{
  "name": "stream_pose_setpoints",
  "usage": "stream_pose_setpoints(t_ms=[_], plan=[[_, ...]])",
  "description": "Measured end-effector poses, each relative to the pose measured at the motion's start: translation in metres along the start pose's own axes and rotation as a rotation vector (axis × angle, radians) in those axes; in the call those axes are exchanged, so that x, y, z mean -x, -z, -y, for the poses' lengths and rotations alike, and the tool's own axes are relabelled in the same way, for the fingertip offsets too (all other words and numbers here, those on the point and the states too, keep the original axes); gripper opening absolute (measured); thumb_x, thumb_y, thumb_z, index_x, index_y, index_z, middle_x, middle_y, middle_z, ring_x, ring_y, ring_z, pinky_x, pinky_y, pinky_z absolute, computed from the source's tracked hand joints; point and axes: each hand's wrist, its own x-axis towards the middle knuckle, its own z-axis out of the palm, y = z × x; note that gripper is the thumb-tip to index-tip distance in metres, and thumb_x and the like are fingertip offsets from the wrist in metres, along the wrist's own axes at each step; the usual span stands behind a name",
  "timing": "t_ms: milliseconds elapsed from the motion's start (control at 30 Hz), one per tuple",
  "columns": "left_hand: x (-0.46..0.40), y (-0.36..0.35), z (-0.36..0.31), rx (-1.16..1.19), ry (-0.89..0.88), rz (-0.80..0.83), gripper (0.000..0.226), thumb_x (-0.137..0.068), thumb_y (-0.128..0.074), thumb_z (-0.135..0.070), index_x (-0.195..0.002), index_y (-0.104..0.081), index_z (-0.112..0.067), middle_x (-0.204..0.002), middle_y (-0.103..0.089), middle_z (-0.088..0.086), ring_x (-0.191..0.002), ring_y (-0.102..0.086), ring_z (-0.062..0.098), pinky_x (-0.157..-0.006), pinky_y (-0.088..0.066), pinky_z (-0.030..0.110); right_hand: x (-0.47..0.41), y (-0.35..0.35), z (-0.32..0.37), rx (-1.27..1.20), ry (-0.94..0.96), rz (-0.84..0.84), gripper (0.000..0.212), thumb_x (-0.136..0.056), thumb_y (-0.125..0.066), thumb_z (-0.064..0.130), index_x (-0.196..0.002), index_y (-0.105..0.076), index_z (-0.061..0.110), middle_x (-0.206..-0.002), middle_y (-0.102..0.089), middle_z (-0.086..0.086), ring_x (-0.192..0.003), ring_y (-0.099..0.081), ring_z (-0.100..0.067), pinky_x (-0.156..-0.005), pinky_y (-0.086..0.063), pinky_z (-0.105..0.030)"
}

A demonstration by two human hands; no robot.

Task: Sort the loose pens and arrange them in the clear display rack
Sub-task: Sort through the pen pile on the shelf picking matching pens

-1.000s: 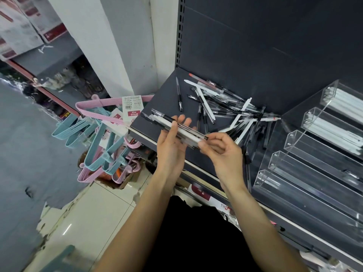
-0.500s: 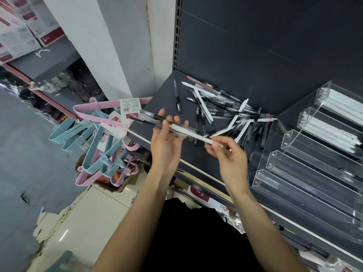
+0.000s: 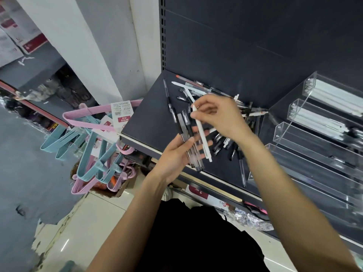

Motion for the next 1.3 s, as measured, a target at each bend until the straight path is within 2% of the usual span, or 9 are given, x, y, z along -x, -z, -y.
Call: stream_pose_setpoints(t_ms=[133, 267, 400, 533, 667, 833, 1067, 1167, 1300], plan=[[0.000, 0.000, 0.002, 0.062, 0.025, 0.010, 0.032, -0.102, -0.033, -0.006, -0.127, -0.052, -0.010, -0.124, -0.064, 0.012, -0.112, -0.062, 0.034, -0.093, -0.051, 0.051, -0.009, -0.011, -0.003, -0.008, -0.062, 0.024, 0.015, -0.076, -0.078, 0.015, -0.085, -0.066, 0.014, -0.076, -0.068, -0.002, -0.056, -0.064, -0.007, -0.056, -0.051, -0.016], [0.003, 0.002, 0.005, 0.070, 0.030, -0.046, 0.025, -0.100, -0.037, -0.005, -0.120, -0.053, -0.007, -0.102, -0.072, 0.005, -0.099, -0.069, 0.027, -0.089, -0.054, 0.049, -0.010, -0.020, -0.001, 0.066, -0.062, 0.085, 0.018, -0.076, -0.078, 0.018, -0.090, -0.066, 0.015, -0.080, -0.067, -0.002, -0.064, -0.062, -0.010, -0.057, -0.053, -0.018], [0.006, 0.004, 0.007, 0.073, 0.036, -0.042, 0.024, -0.100, -0.040, -0.005, -0.121, -0.052, -0.006, -0.082, -0.066, 0.001, -0.080, -0.067, 0.018, -0.086, -0.056, 0.045, -0.015, -0.024, 0.002, 0.106, -0.087, 0.275, 0.024, -0.082, -0.072, 0.024, -0.105, -0.064, 0.022, -0.084, -0.058, -0.001, -0.068, -0.056, -0.009, -0.058, -0.055, -0.025], [0.010, 0.006, 0.009, 0.036, 0.044, 0.028, 0.027, -0.100, -0.039, -0.006, -0.124, -0.053, -0.010, -0.083, -0.061, -0.001, -0.076, -0.061, 0.014, -0.084, -0.056, 0.039, -0.020, -0.020, 0.006, 0.079, -0.120, 0.435, 0.011, -0.086, -0.068, 0.020, -0.094, -0.064, 0.014, -0.072, -0.059, 0.001, -0.053, -0.054, -0.001, -0.055, -0.049, -0.023], [0.013, 0.007, 0.018, -0.087, 0.072, 0.055, 0.027, -0.101, -0.038, -0.006, -0.122, -0.054, -0.011, -0.084, -0.059, -0.002, -0.075, -0.059, 0.011, -0.082, -0.055, 0.034, -0.028, -0.013, 0.007, -0.070, -0.102, 0.272, 0.009, -0.083, -0.071, 0.017, -0.080, -0.063, 0.019, -0.092, -0.070, -0.004, -0.082, -0.061, -0.007, -0.078, -0.049, -0.025], [0.013, 0.016, 0.021, -0.002, 0.076, -0.006, 0.030, -0.100, -0.038, -0.004, -0.125, -0.055, -0.009, -0.084, -0.057, 0.000, -0.072, -0.055, 0.011, -0.073, -0.052, 0.029, -0.032, 0.014, 0.007, -0.365, -0.084, -0.197, 0.009, -0.083, -0.070, 0.010, -0.079, -0.066, 0.016, -0.071, -0.069, 0.003, -0.071, -0.065, -0.011, -0.060, -0.052, -0.020], [0.005, 0.015, 0.013, 0.168, 0.063, -0.085, 0.034, -0.096, -0.045, -0.008, -0.130, -0.051, -0.004, -0.087, -0.058, 0.004, -0.075, -0.055, 0.016, -0.075, -0.049, 0.032, -0.016, -0.008, -0.013, -0.134, -0.213, 0.065, 0.010, -0.078, -0.076, 0.014, -0.078, -0.066, 0.015, -0.072, -0.065, -0.001, -0.070, -0.066, -0.014, -0.068, -0.059, -0.031], [0.002, 0.010, 0.015, 0.071, 0.058, -0.113, 0.028, -0.099, -0.043, -0.008, -0.125, -0.051, -0.003, -0.106, -0.062, 0.009, -0.096, -0.063, 0.022, -0.093, -0.052, 0.039, -0.017, -0.013, -0.015, -0.068, -0.223, 0.089, 0.015, -0.076, -0.079, 0.018, -0.080, -0.065, 0.014, -0.072, -0.068, -0.001, -0.071, -0.068, -0.020, -0.070, -0.060, -0.035], [0.001, 0.003, 0.015, 0.098, 0.078, -0.059, 0.034, -0.101, -0.036, -0.010, -0.133, -0.048, -0.012, -0.129, -0.061, 0.011, -0.114, -0.061, 0.032, -0.098, -0.049, 0.044, -0.015, -0.016, -0.015, -0.029, -0.217, 0.096, 0.017, -0.075, -0.079, 0.018, -0.080, -0.064, 0.014, -0.072, -0.070, -0.003, -0.065, -0.069, -0.022, -0.068, -0.059, -0.035]])
